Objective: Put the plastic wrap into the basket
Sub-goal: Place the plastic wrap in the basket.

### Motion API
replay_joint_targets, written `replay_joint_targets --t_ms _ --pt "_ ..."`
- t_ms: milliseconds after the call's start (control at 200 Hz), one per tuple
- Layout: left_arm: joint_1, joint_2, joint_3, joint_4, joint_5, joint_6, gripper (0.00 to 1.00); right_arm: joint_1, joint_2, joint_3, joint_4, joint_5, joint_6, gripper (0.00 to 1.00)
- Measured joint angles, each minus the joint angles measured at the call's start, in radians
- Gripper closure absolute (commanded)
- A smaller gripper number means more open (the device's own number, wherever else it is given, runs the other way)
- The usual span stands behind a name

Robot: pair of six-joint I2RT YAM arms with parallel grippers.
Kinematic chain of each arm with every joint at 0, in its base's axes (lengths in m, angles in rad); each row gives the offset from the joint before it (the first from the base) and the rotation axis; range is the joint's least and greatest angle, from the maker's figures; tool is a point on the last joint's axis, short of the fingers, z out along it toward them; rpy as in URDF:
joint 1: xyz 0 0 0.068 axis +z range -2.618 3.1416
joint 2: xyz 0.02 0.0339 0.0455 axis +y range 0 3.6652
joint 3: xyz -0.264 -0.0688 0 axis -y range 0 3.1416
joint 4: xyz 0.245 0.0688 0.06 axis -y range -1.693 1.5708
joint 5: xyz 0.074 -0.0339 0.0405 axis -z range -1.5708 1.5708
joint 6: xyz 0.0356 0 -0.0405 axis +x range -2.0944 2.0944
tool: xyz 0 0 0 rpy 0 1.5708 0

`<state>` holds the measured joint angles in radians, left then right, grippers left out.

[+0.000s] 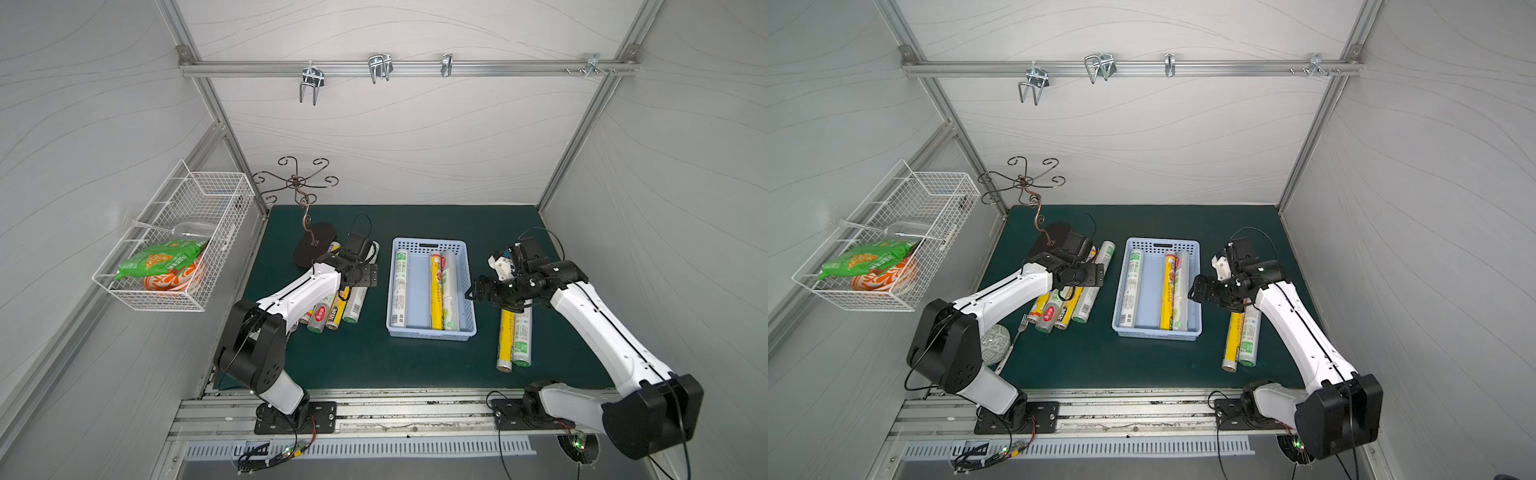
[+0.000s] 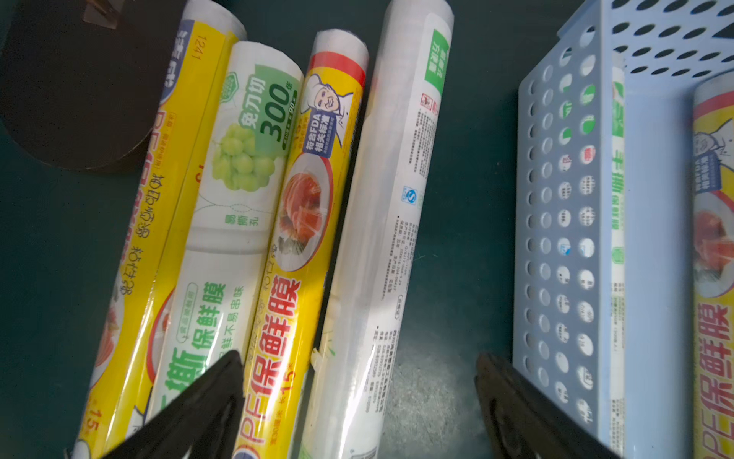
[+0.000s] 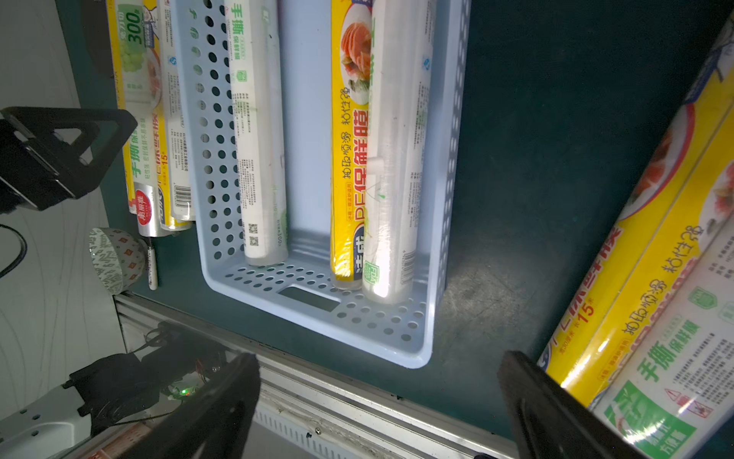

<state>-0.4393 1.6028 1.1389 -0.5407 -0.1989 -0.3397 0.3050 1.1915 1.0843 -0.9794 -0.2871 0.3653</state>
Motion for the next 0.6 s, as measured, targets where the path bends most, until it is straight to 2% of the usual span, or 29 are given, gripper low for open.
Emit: replay_joint_targets --t_ms 595 --pt "0.003 0.174 0.076 0.001 0.021 0.051 0.12 -0.062 -0.067 -0.089 0.0 0.011 0.0 0.01"
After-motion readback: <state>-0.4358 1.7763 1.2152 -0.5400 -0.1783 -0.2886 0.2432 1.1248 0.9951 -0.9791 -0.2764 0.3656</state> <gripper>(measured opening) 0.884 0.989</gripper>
